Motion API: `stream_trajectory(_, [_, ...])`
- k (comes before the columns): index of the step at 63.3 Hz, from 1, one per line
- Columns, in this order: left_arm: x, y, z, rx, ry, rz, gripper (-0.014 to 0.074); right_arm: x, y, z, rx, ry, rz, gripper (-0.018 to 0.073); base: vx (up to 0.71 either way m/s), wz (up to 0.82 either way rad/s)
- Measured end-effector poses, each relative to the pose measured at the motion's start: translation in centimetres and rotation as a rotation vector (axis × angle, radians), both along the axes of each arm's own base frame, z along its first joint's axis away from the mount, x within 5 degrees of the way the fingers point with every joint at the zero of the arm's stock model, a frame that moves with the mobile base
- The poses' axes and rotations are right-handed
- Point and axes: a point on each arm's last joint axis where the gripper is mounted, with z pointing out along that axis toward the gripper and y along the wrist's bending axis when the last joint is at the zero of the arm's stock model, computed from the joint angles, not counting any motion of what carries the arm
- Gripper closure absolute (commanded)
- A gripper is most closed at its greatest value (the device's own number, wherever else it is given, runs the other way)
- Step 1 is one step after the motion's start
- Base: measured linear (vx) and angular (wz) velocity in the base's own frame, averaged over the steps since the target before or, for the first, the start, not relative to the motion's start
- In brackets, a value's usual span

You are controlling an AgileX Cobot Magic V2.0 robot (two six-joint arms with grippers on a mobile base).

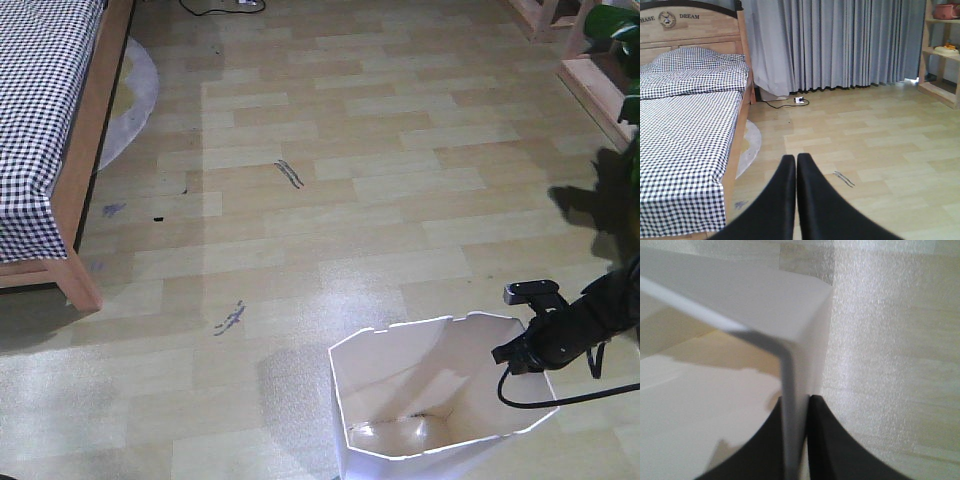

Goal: Move trash bin to bedside with robot
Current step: 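Carry the bin in the right gripper toward the bed and curtains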

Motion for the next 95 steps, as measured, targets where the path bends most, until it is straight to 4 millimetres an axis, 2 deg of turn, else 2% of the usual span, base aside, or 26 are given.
stream_trajectory(95, [0.00, 0.00, 0.00, 0.000, 0.000, 0.000, 0.0603, 0.00, 0.01, 0.00, 0.001, 0.000, -0.001, 0.0564, 0.29, 0.09])
